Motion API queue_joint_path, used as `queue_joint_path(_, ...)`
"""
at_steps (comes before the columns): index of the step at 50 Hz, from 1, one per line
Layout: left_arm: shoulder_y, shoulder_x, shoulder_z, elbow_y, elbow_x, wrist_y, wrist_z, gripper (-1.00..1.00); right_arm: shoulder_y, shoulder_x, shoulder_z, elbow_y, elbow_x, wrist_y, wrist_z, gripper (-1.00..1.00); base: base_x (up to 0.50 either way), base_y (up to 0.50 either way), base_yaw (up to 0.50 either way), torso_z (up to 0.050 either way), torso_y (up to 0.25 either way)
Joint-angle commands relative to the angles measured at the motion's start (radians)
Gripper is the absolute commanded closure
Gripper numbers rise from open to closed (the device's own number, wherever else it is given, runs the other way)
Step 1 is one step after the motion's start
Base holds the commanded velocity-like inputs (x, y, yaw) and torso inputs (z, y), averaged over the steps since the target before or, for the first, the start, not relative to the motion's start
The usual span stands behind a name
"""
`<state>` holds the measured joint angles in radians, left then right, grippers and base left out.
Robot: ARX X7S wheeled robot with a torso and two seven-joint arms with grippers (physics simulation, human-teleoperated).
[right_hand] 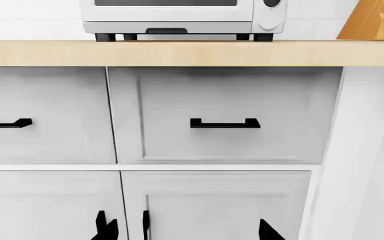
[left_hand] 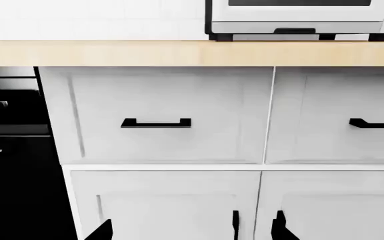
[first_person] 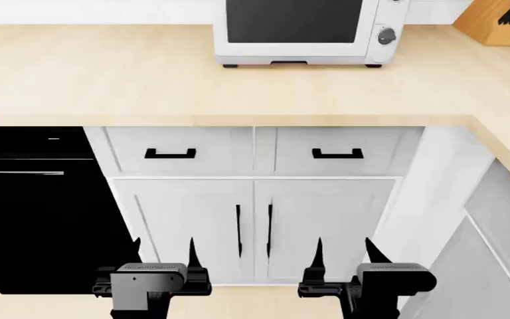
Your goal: Open the toaster oven door.
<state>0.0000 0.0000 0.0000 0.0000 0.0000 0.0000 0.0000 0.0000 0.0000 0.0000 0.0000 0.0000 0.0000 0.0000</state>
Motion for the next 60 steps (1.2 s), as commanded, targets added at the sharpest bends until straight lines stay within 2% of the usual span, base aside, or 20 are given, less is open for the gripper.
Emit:
queue_joint_path(1, -0.002, -0.017, 0.018, -0.003, -0.022, -0.003, -0.010, -1.00, 0.004, 0.013, -0.022, 0.017, 0.018, -0.008, 0.022, -1.00, 0.00, 0.00, 0.00, 0.000, 0.000)
queue_joint_path(9, -0.012, -0.038, 0.035, -0.036, -0.098, -0.003, -0.005, -1.00, 0.028, 0.034, -0.072, 0.109, 0.048, -0.042, 0.049, -1.00, 0.00, 0.00, 0.00, 0.000, 0.000)
queue_joint_path(22, -0.010, -0.066, 0.075, 0.002, -0.129, -0.025, -0.013, -1.00, 0.041, 0.060, -0.104, 0.146, 0.063, -0.063, 0.075, -1.00, 0.00, 0.00, 0.00, 0.050, 0.000)
queue_joint_path(31, -0.042, -0.105, 0.076, 0.148, -0.170, -0.154, -0.022, -1.00, 0.084, 0.080, -0.118, 0.119, 0.072, -0.022, 0.082, -1.00, 0.00, 0.00, 0.00, 0.050, 0.000)
queue_joint_path(41, -0.163, -0.157, 0.069, 0.286, -0.204, -0.353, -0.039, -1.00, 0.207, 0.118, -0.115, 0.033, 0.098, 0.119, 0.077, -1.00, 0.00, 0.00, 0.00, 0.050, 0.000)
queue_joint_path(50, -0.374, -0.205, 0.022, 0.351, -0.278, -0.623, -0.055, -1.00, 0.346, 0.164, -0.102, -0.035, 0.125, 0.272, 0.063, -1.00, 0.00, 0.00, 0.00, 0.050, 0.000)
queue_joint_path(60, -0.516, -0.240, -0.027, 0.313, -0.301, -0.689, -0.066, -1.00, 0.441, 0.206, -0.083, -0.105, 0.145, 0.394, 0.060, -1.00, 0.00, 0.00, 0.00, 0.032, 0.000)
